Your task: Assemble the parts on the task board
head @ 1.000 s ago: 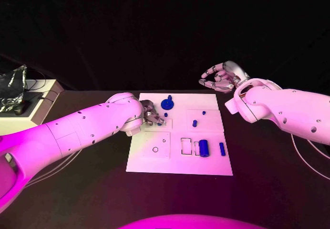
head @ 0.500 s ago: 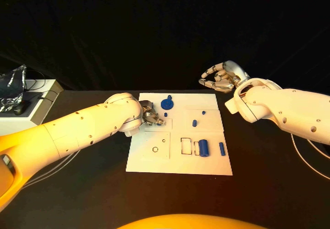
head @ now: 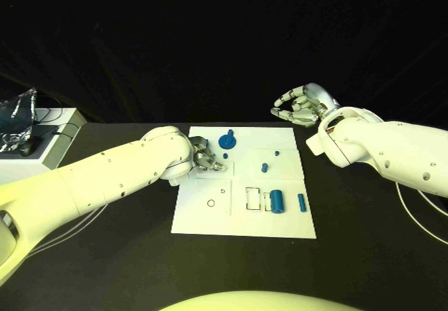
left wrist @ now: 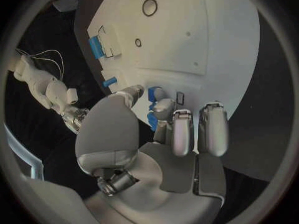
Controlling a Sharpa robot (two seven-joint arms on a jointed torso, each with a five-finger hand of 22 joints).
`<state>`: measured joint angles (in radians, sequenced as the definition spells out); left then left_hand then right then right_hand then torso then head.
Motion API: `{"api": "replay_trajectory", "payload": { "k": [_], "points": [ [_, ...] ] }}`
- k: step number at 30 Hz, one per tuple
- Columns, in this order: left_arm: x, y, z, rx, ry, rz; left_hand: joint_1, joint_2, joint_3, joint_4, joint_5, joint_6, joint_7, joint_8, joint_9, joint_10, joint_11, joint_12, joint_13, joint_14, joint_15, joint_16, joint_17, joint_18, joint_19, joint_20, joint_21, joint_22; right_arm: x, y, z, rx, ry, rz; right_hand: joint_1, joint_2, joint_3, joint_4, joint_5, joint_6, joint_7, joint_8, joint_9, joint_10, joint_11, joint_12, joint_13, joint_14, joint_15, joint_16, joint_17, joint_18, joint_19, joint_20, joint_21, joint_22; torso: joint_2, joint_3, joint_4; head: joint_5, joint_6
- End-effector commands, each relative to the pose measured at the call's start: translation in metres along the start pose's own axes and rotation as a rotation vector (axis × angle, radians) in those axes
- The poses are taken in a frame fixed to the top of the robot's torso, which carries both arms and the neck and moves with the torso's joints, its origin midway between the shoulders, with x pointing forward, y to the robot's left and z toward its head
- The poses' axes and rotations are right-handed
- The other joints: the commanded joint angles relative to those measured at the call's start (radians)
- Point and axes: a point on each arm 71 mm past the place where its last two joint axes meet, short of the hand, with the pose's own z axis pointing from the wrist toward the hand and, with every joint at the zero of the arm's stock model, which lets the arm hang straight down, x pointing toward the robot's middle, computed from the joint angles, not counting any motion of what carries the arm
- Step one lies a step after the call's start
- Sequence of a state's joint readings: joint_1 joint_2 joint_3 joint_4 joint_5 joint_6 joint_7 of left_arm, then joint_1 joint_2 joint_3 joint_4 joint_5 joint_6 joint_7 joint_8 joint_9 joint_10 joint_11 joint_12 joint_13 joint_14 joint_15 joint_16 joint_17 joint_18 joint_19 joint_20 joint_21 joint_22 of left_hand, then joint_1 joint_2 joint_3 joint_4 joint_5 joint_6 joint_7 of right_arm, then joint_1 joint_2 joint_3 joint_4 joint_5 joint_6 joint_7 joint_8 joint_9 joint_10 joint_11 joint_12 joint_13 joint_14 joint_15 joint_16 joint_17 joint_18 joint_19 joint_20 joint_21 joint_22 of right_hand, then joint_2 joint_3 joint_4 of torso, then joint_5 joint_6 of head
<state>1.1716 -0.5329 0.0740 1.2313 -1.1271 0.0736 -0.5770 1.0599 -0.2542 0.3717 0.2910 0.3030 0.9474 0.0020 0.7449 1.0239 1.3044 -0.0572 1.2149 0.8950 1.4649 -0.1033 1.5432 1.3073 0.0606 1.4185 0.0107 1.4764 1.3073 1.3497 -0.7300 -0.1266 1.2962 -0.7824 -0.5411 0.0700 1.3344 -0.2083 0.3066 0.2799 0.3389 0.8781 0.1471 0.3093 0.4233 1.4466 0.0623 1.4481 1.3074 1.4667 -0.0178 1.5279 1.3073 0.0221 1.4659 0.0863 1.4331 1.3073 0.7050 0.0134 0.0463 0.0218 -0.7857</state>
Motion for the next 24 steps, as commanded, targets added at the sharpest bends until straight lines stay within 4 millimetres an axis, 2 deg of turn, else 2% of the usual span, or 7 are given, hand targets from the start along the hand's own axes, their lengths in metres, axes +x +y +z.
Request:
{"api": "replay_trajectory", "payload": {
  "k": [1,7,10,18,21,22,24],
  "points": [
    [-0.001,-0.002,-0.002,0.009,-0.001,-0.010,0.004,0.008,-0.010,0.001,-0.004,0.003,0.006,-0.004,0.002,-0.005,0.001,0.005,0.000,0.091,-0.004,0.002,0.210,-0.008,0.003,-0.003,-0.004,0.023,0.001,0.001,0.000,-0.015,0.007,-0.006,-0.011,0.001,0.006,0.003,0.004,-0.006,0.002,-0.002,0.001,-0.007,0.004,-0.006,0.142,0.078,0.009,-0.003,0.155,0.011,0.048,0.007,-0.003,0.172,0.001,0.0004,-0.0001,0.000,-0.001],
    [-0.005,-0.004,-0.005,0.021,-0.008,-0.029,-0.005,0.015,-0.047,0.001,-0.013,0.004,0.006,-0.007,0.004,-0.005,0.001,0.006,0.000,0.091,-0.004,0.003,0.210,-0.008,0.003,-0.002,-0.004,0.024,0.000,0.000,0.000,-0.014,0.006,-0.007,-0.011,0.001,0.006,0.003,0.004,-0.006,0.002,-0.002,0.001,-0.007,0.004,-0.006,0.142,0.078,0.009,-0.003,0.155,0.011,0.048,0.007,-0.003,0.172,0.000,0.0010,0.0003,0.001,0.000],
    [-0.008,-0.005,-0.008,0.027,-0.011,-0.038,-0.007,0.027,-0.078,0.002,-0.014,0.005,0.005,-0.010,0.005,-0.004,0.001,0.009,0.004,0.091,-0.004,0.003,0.210,-0.008,0.004,-0.002,-0.003,0.026,0.000,0.000,0.000,-0.014,0.006,-0.007,-0.011,0.001,0.006,0.003,0.004,-0.006,0.002,-0.002,0.001,-0.007,0.004,-0.006,0.142,0.078,0.009,-0.003,0.155,0.011,0.048,0.007,-0.003,0.172,0.000,0.0008,0.0000,0.001,-0.001],
    [-0.028,-0.001,-0.019,0.032,-0.013,-0.076,0.003,0.044,-0.113,0.001,-0.013,-0.013,0.010,-0.022,0.006,-0.019,0.005,0.000,-0.013,0.087,-0.001,-0.005,0.194,-0.005,-0.005,-0.001,-0.010,0.012,-0.001,-0.002,-0.001,-0.010,0.002,-0.009,-0.011,0.000,0.008,0.002,0.004,-0.007,0.002,-0.002,0.001,-0.008,0.004,-0.008,0.140,0.077,0.009,-0.004,0.154,0.011,0.048,0.007,-0.003,0.172,-0.001,0.0013,0.0006,0.000,0.005],
    [-0.039,0.003,-0.024,0.036,-0.018,-0.107,0.028,0.063,-0.144,0.001,-0.010,-0.057,0.034,-0.079,-0.023,-0.062,0.025,-0.028,-0.065,0.082,0.015,-0.014,0.178,0.001,-0.026,0.010,-0.026,-0.018,-0.002,-0.003,-0.001,-0.009,-0.001,-0.009,-0.011,0.000,0.008,0.002,0.004,-0.007,0.002,-0.002,0.001,-0.008,0.004,-0.008,0.140,0.077,0.009,-0.004,0.154,0.011,0.048,0.007,-0.003,0.172,0.000,0.0009,0.0007,-0.001,0.009],
    [-0.042,0.004,-0.025,0.036,-0.022,-0.117,0.038,0.067,-0.150,0.001,-0.009,-0.069,0.043,-0.101,-0.039,-0.085,0.033,-0.047,-0.097,0.079,0.022,-0.018,0.169,0.004,-0.035,0.015,-0.033,-0.032,-0.003,-0.003,-0.001,-0.008,-0.003,-0.010,-0.011,0.000,0.008,0.002,0.004,-0.007,0.002,-0.002,0.002,-0.008,0.004,-0.007,0.141,0.077,0.009,-0.004,0.154,0.011,0.048,0.007,-0.004,0.171,0.000,0.0009,0.0007,-0.001,0.009],
    [-0.050,0.007,-0.028,0.038,-0.033,-0.136,0.057,0.076,-0.155,0.001,-0.005,-0.095,0.064,-0.144,-0.073,-0.158,0.052,-0.111,-0.200,0.070,0.038,-0.032,0.143,0.013,-0.064,0.028,-0.054,-0.072,-0.003,-0.003,-0.001,-0.007,-0.005,-0.010,-0.011,0.000,0.008,0.002,0.004,-0.007,0.002,-0.002,0.002,-0.008,0.004,-0.007,0.141,0.077,0.009,-0.004,0.154,0.011,0.048,0.007,-0.004,0.171,0.000,0.0006,0.0006,0.000,0.012]
  ]
}}
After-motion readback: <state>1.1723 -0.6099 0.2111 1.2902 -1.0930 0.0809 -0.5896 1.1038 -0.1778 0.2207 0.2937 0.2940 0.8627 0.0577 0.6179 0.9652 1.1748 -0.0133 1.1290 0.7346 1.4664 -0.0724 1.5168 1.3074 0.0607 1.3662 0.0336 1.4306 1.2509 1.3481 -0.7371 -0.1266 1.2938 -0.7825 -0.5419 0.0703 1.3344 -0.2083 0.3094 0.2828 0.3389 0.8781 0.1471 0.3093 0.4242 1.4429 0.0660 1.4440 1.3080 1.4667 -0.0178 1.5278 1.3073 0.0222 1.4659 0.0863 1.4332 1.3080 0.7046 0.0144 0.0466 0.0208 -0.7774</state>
